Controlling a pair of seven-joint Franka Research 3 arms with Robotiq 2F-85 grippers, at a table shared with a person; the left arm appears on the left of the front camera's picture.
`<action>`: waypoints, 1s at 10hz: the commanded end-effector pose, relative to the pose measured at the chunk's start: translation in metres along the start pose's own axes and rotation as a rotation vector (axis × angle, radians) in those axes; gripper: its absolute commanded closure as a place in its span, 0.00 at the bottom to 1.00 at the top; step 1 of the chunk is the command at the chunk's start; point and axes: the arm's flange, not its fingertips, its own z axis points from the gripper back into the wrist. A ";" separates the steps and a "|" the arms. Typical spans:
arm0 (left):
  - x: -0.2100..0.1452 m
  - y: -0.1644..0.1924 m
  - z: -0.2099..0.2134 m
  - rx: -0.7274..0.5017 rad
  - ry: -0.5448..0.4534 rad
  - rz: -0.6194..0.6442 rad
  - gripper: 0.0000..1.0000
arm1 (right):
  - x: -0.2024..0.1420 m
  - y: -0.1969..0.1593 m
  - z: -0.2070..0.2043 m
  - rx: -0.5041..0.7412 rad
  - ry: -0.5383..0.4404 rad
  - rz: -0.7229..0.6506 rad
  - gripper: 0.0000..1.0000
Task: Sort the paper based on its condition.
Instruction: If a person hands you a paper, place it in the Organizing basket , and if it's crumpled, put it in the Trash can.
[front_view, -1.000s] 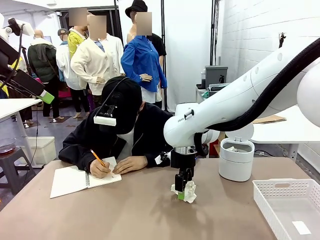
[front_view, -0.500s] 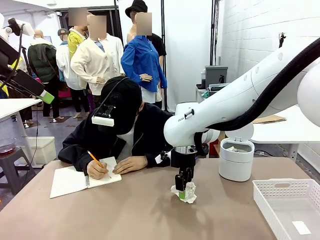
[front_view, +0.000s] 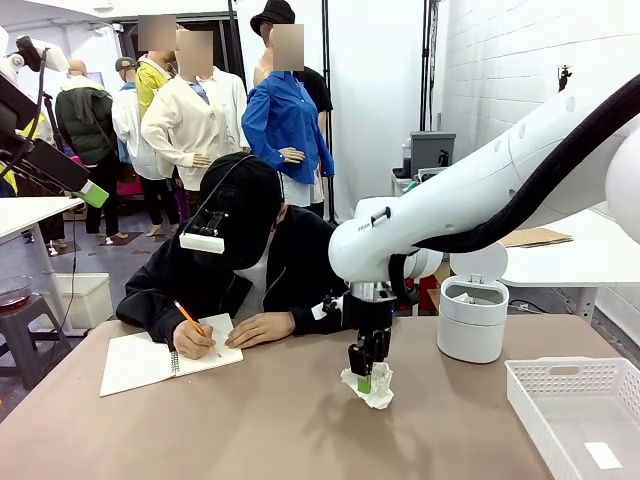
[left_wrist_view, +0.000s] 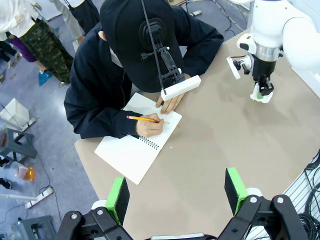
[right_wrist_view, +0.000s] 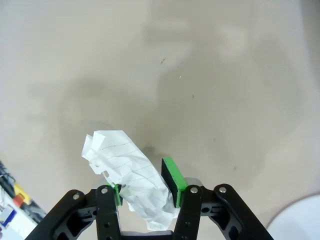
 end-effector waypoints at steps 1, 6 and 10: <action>0.000 0.001 0.000 -0.001 -0.001 0.002 0.00 | -0.024 0.019 0.045 -0.024 -0.019 -0.054 0.60; 0.000 0.001 0.000 -0.001 -0.001 0.002 0.00 | -0.074 -0.019 0.150 -0.387 -0.176 -0.181 0.60; 0.000 0.001 0.000 -0.001 -0.001 0.002 0.00 | -0.092 -0.063 0.163 -0.529 -0.210 -0.218 0.60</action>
